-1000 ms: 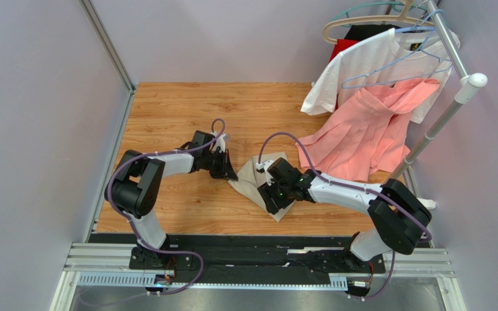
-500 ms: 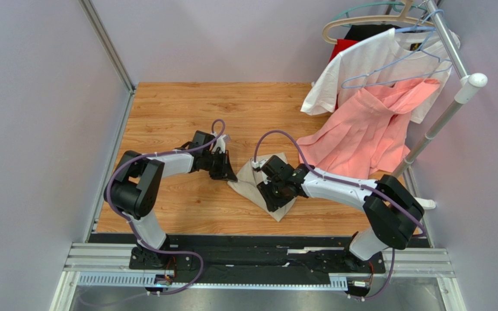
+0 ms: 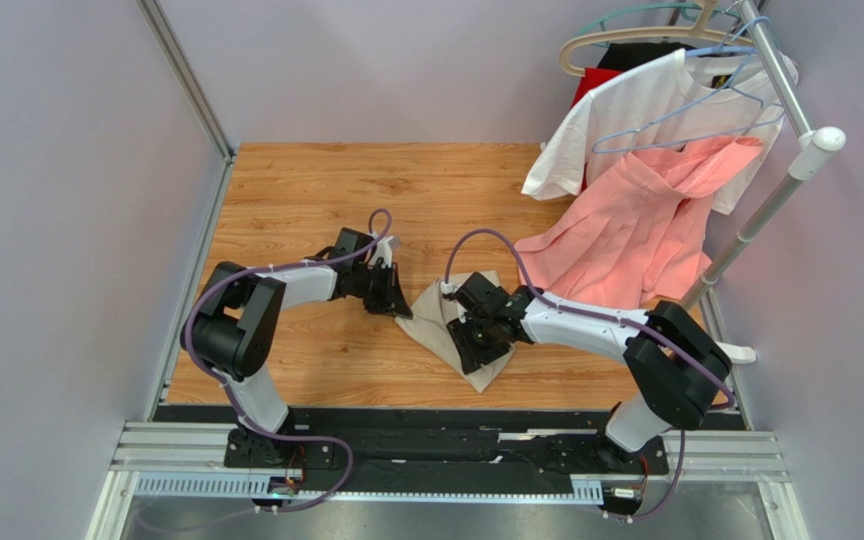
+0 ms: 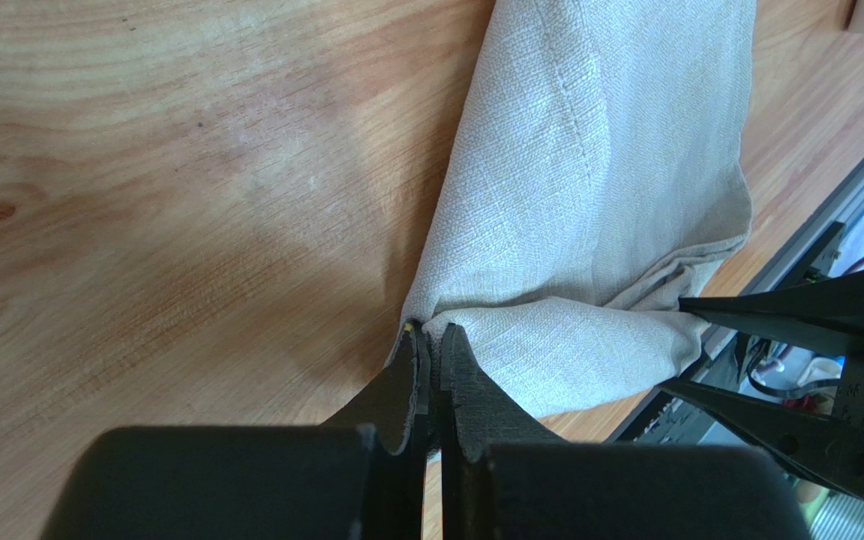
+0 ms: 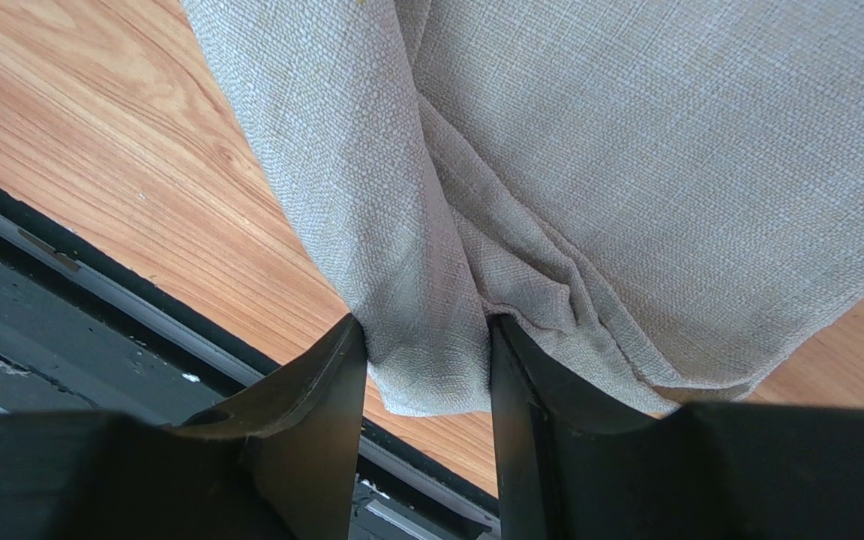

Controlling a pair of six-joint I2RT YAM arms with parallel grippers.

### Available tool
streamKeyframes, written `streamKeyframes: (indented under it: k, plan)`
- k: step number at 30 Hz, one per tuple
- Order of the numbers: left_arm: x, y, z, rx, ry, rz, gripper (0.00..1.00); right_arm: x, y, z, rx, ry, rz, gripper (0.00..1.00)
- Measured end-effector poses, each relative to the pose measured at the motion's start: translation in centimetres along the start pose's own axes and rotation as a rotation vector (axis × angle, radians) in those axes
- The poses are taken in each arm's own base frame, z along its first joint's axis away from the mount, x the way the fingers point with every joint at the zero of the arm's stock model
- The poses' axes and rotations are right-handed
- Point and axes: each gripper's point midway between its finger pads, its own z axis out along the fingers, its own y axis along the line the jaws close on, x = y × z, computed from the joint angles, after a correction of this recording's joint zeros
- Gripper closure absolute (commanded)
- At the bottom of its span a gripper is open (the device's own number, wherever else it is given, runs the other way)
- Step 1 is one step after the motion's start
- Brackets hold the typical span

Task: Fold the napkin, place the utensils inside, and roll it up
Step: Roll the napkin with the utensil

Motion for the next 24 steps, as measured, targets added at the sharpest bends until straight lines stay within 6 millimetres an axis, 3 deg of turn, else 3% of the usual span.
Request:
streamKeyframes:
  k: [8,9,12,19,24]
  plan:
    - [0.0,0.0,0.0,0.001,-0.001,-0.001,1.00,0.1,0.3,0.2,-0.031,-0.042,0.061,0.74]
    - [0.0,0.0,0.0,0.001,-0.001,-0.001,1.00,0.1,0.3,0.1,-0.036,-0.044,0.068,0.64]
    - [0.0,0.0,0.0,0.002,-0.001,0.000,1.00,0.2,0.6,0.0,-0.047,-0.049,0.082,0.50]
    - [0.6,-0.2,-0.1,0.013,0.026,-0.005,1.00,1.7,0.5,-1.6,0.019,-0.022,0.072,0.42]
    - [0.3,-0.1,-0.4,-0.003,0.029,0.006,1.00,-1.0,0.3,-4.0,0.124,-0.126,0.005,0.41]
